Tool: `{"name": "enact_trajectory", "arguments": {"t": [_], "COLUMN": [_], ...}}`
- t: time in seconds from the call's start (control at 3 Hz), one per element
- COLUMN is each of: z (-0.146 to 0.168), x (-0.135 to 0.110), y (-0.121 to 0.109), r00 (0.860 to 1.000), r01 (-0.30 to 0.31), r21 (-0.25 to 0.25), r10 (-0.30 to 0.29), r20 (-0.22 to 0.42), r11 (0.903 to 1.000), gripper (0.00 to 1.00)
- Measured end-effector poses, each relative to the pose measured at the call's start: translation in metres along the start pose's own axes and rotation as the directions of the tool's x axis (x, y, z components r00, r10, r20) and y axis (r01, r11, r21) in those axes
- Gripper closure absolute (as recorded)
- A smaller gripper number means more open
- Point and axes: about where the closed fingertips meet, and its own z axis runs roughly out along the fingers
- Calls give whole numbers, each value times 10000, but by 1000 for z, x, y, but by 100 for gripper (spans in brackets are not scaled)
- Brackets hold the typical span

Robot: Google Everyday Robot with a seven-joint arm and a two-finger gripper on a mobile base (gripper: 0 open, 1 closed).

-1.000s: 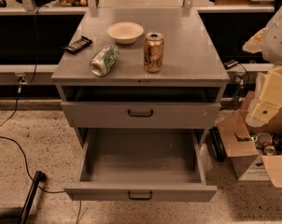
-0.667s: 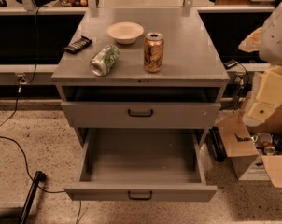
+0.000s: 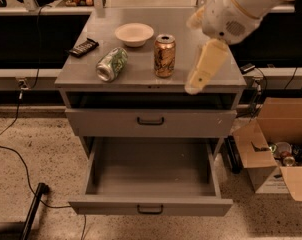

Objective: Place orange can into middle drawer

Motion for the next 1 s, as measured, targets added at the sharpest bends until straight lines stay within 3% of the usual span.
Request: {"name": "enact_trajectory", "arguments": {"t": [0.33, 0.67, 1.0], "z": [10, 7, 12], "x": [-49, -54, -55], "y": [-49, -54, -64], "r00": [9909, 9891, 9863], "r01": [855, 889, 798], "r21": [944, 1107, 859], "r10": [-945, -1008, -911], "r20": [960, 1072, 1373], "r11": [9919, 9899, 9931], "gripper": [0, 0, 0]}}
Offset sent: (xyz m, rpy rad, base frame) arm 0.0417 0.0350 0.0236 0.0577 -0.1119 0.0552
